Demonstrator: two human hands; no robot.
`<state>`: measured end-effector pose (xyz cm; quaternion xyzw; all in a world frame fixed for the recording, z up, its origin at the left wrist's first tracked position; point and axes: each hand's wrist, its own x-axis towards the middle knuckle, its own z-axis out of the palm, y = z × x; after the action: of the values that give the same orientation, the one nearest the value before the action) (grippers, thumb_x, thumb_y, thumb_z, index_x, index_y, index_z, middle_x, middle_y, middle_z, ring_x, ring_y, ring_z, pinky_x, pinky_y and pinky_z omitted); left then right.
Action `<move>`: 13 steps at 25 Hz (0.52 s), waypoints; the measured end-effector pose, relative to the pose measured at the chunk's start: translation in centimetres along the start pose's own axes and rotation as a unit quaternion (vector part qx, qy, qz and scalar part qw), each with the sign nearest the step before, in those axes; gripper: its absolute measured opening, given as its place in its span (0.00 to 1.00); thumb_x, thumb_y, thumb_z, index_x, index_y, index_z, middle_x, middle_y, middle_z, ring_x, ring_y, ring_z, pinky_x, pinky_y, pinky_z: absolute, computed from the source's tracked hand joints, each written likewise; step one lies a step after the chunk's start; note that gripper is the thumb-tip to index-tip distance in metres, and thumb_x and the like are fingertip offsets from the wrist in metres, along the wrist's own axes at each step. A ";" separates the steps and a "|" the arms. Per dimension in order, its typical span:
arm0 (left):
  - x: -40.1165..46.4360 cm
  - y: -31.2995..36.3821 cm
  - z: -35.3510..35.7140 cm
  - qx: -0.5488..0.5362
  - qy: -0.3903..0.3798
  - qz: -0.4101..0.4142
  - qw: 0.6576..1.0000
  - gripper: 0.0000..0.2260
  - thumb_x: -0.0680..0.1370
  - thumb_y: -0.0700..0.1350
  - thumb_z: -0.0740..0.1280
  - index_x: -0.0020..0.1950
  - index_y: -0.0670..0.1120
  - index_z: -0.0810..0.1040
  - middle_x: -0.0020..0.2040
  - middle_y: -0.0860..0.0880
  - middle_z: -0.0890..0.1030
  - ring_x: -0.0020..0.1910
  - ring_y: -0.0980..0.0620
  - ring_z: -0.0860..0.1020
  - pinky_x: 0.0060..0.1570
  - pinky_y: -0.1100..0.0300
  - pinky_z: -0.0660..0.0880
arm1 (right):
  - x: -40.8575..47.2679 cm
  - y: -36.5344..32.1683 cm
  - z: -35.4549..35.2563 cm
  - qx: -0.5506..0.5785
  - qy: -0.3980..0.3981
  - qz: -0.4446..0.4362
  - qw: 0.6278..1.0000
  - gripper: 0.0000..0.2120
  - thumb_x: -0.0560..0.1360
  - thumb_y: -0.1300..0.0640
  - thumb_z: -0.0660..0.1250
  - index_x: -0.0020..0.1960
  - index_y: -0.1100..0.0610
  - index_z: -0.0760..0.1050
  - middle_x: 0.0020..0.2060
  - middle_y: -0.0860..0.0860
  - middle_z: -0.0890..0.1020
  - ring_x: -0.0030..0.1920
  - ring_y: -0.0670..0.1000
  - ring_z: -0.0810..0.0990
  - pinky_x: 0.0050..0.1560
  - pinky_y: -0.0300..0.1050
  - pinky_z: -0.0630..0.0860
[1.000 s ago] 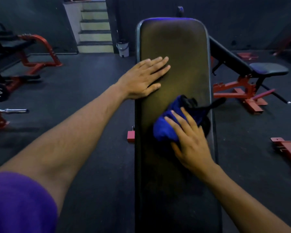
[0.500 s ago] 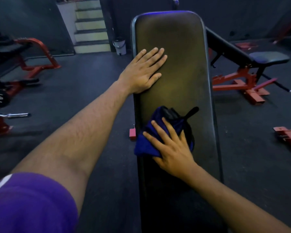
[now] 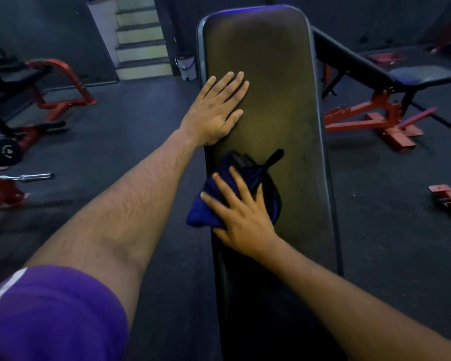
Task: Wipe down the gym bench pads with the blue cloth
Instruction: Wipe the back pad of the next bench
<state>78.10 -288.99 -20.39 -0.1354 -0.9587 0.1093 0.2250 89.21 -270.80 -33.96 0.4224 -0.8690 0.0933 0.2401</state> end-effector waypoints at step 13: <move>0.1 0.8 -1.1 0.031 -0.030 -0.010 0.999 0.28 0.86 0.56 0.48 0.85 0.47 0.50 0.85 0.47 0.50 0.83 0.47 0.48 0.80 0.47 0.43 | 1.6 0.8 -1.7 0.021 -0.020 0.003 1.000 0.36 0.70 0.45 0.71 0.75 0.50 0.66 0.78 0.55 0.60 0.79 0.61 0.53 0.66 0.73 0.65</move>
<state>78.71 -288.02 -19.67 -0.1154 -0.9625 0.1407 0.2014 88.30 -270.74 -31.66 0.4264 -0.8727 0.1043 0.2136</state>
